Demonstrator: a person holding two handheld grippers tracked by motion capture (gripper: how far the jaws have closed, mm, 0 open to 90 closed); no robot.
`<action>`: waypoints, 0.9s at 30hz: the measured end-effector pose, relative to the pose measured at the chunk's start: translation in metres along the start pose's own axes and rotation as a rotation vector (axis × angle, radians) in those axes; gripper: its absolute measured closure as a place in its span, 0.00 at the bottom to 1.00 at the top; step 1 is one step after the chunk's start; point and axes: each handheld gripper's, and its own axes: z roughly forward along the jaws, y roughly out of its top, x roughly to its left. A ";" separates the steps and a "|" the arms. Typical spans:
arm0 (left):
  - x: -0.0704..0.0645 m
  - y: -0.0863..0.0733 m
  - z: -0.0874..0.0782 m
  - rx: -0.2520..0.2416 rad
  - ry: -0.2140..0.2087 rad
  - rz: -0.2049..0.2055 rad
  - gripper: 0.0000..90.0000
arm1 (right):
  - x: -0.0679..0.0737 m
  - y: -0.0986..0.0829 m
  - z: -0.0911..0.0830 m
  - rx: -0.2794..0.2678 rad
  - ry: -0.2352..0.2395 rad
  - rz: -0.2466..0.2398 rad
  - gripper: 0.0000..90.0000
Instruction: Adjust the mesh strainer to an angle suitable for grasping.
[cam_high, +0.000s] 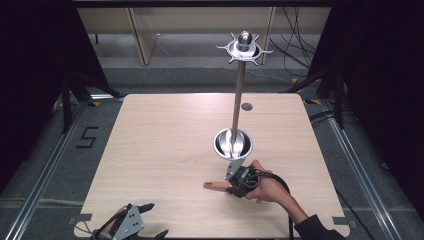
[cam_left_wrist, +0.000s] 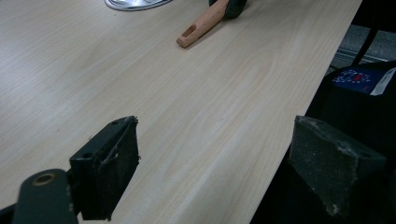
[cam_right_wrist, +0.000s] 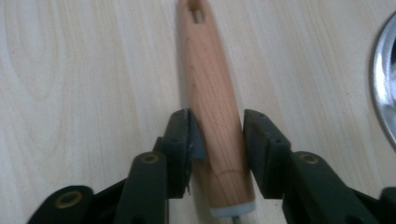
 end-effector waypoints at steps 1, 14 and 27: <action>0.000 0.000 0.000 0.000 -0.001 -0.002 0.17 | 0.000 0.001 0.000 0.008 0.012 0.001 0.76; -0.001 0.000 0.000 -0.011 -0.008 -0.020 0.17 | -0.001 -0.003 -0.005 0.003 -0.031 0.030 0.76; 0.001 0.001 0.001 -0.012 -0.005 -0.025 0.17 | -0.014 -0.016 -0.035 -0.242 -0.007 0.156 0.76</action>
